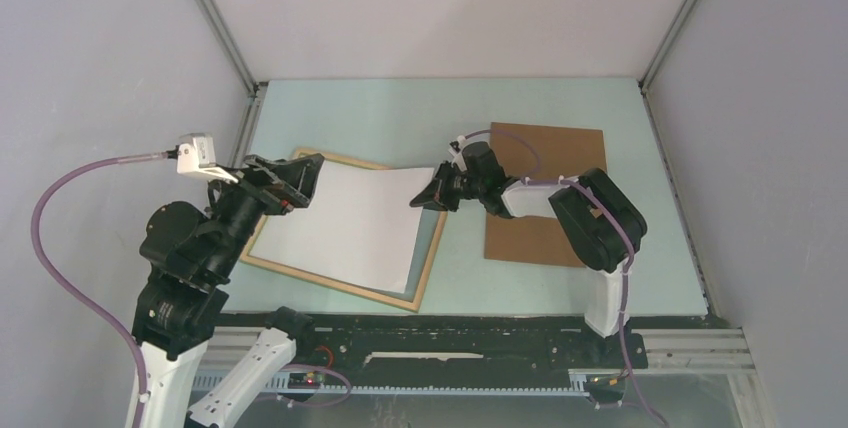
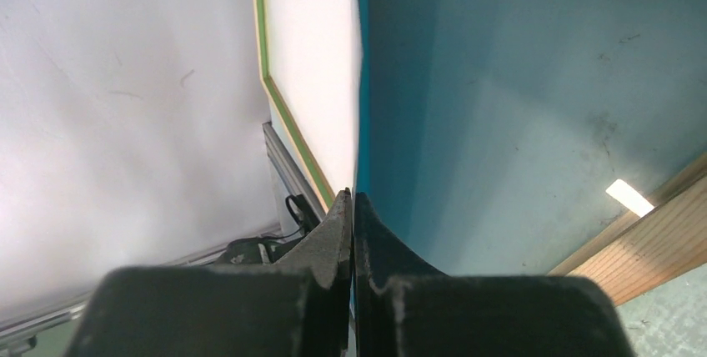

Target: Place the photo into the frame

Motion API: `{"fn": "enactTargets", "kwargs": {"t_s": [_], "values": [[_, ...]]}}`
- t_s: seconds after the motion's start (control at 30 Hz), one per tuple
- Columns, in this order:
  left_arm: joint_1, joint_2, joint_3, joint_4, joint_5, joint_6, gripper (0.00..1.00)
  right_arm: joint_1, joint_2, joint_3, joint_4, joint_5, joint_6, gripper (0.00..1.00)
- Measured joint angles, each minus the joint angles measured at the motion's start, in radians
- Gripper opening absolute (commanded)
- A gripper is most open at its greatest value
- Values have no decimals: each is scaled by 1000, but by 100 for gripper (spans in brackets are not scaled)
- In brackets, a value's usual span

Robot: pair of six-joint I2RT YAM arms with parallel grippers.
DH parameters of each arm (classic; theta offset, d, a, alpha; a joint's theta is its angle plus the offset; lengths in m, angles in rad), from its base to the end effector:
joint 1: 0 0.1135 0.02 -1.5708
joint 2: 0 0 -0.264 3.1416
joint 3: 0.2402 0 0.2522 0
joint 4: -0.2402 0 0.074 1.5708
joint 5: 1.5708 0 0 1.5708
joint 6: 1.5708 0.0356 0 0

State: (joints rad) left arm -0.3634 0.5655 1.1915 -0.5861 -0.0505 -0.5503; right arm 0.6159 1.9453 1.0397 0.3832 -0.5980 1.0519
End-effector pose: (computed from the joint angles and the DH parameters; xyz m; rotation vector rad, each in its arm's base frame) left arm 0.0660 -0.0232 0.4515 -0.1877 1.5599 -0.6855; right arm 0.3187 0.2501 0.1519 0.1015 2.4360 1.5249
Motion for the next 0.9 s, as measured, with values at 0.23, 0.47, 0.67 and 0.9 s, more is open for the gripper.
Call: {"fn": "enactTargets", "kwargs": {"t_s": [0.23, 0.47, 0.67, 0.9], "values": [[0, 0, -2, 0, 6, 0, 96, 29, 5, 34, -47, 52, -43, 11], [0, -9, -21, 3, 10, 0, 96, 47, 4, 46, -155, 149, -113, 54], [0, -11, -41, 10, 15, -1, 96, 61, -57, 92, -446, 289, -214, 72], [0, -11, -66, 26, 32, -3, 98, 75, -216, 134, -729, 458, -400, 89]]}}
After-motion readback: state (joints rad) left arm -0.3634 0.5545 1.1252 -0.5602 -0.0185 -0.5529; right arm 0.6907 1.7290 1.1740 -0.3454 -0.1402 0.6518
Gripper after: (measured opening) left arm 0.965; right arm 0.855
